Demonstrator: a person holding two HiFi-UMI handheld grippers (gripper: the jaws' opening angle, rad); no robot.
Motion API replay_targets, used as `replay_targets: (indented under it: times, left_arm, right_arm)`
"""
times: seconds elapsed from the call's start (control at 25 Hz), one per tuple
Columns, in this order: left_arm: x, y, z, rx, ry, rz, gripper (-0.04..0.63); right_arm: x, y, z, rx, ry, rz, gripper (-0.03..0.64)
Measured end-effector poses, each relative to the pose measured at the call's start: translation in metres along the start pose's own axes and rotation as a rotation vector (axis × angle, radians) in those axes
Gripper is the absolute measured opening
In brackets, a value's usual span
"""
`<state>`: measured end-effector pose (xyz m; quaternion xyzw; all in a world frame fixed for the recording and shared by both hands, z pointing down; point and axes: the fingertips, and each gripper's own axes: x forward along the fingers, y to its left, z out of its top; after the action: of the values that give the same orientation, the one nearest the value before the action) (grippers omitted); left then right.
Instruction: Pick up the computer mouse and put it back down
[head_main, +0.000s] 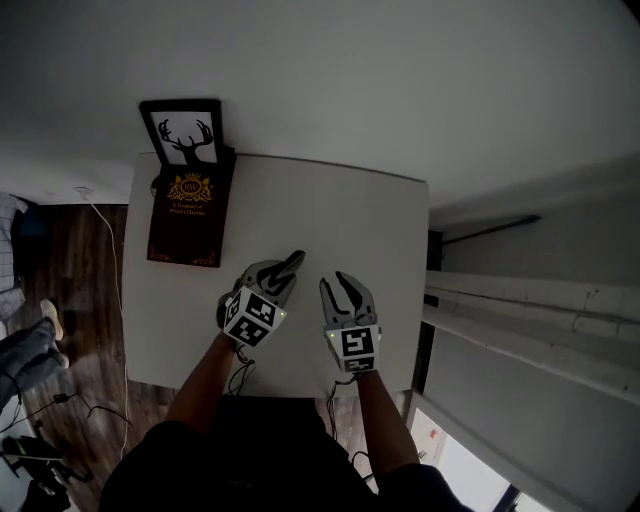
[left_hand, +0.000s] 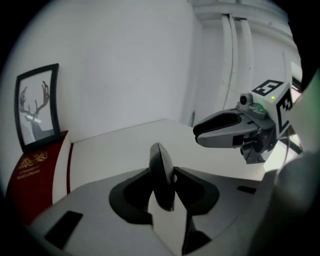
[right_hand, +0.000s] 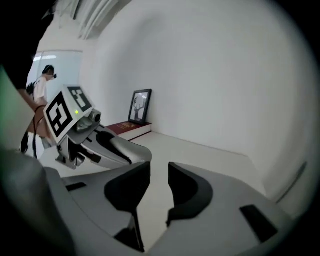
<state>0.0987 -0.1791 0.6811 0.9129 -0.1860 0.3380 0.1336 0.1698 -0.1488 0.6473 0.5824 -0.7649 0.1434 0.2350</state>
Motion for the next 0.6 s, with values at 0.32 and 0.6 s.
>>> replay_targets:
  times: [0.32, 0.6]
  left_arm:
    - [-0.043, -0.028, 0.034, -0.119, -0.202, 0.133, 0.126]
    - [-0.086, -0.06, 0.071, -0.149, -0.346, 0.221, 0.126]
  right_arm:
    - [-0.053, -0.016, 0.024, 0.232, -0.1, -0.083, 0.028]
    - [-0.097, -0.012, 0.049, 0.165, -0.162, -0.104, 0.021]
